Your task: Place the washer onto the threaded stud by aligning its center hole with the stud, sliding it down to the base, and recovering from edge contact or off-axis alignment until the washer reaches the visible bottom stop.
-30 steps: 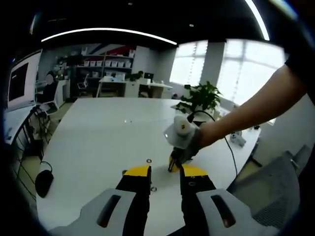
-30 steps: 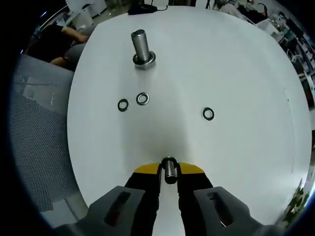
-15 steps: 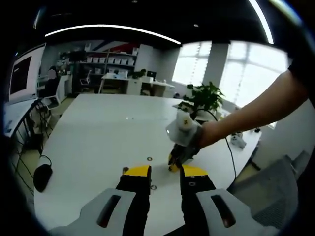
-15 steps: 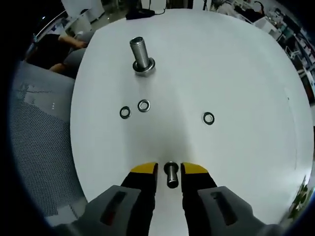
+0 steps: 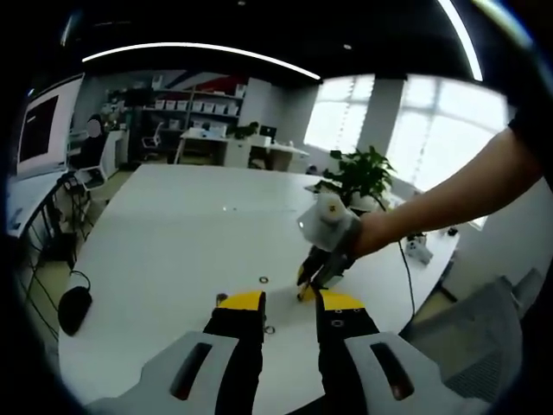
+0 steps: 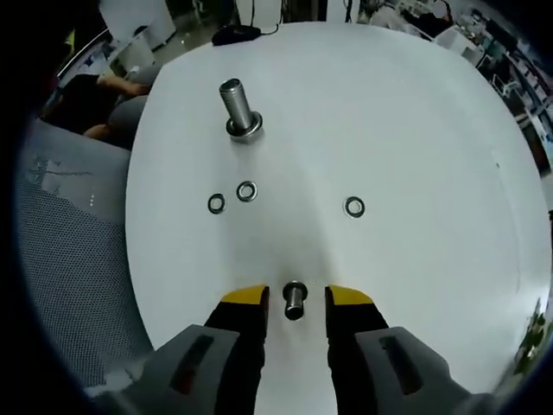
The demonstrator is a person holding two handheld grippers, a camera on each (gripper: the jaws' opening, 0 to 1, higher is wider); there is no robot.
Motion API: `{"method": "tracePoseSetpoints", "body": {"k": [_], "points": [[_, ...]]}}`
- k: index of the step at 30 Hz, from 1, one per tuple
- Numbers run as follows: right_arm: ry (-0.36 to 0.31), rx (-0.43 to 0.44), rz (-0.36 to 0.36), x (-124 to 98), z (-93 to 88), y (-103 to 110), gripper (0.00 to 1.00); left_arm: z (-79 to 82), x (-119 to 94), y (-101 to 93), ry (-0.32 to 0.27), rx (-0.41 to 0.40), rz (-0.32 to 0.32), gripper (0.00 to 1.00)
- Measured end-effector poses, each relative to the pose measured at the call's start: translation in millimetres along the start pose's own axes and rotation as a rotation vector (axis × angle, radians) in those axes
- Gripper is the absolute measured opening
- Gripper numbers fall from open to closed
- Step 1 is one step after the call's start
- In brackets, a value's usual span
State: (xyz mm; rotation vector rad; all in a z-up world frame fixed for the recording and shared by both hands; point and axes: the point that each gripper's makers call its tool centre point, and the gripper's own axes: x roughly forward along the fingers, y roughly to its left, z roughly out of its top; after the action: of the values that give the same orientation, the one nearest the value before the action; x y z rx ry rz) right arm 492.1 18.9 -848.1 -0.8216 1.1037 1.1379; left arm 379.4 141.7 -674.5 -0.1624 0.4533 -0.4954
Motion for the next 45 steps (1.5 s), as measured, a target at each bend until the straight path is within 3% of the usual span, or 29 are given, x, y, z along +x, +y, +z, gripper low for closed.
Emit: {"method": "tracePoseSetpoints", "body": {"k": [11, 15, 29, 32, 35, 45], "points": [[-0.073, 0.072, 0.01, -8, 14.2, -1, 0.33, 0.2, -1, 1.3, -0.002, 0.003, 0.006, 0.21], [-0.124, 0.125, 0.027, -12, 27.5, 0, 0.34, 0.5, -1, 2.0, -0.003, 0.003, 0.007, 0.21], [-0.154, 0.13, -0.019, -16, 40.7, -17, 0.34, -1.4, -1, 4.8, 0.004, 0.0, 0.017, 0.21], [-0.209, 0.247, 0.007, -20, 51.1, -24, 0.34, -2.3, -1, 4.5, 0.009, 0.001, 0.016, 0.21], [-0.236, 0.255, -0.014, -25, 57.6, -35, 0.35, -2.4, -1, 4.8, 0.009, 0.002, 0.018, 0.2], [-0.159, 0.176, -0.052, -4, 58.9, -44, 0.33, -4.0, -2, 7.9, 0.011, -0.01, 0.028, 0.2]]}}
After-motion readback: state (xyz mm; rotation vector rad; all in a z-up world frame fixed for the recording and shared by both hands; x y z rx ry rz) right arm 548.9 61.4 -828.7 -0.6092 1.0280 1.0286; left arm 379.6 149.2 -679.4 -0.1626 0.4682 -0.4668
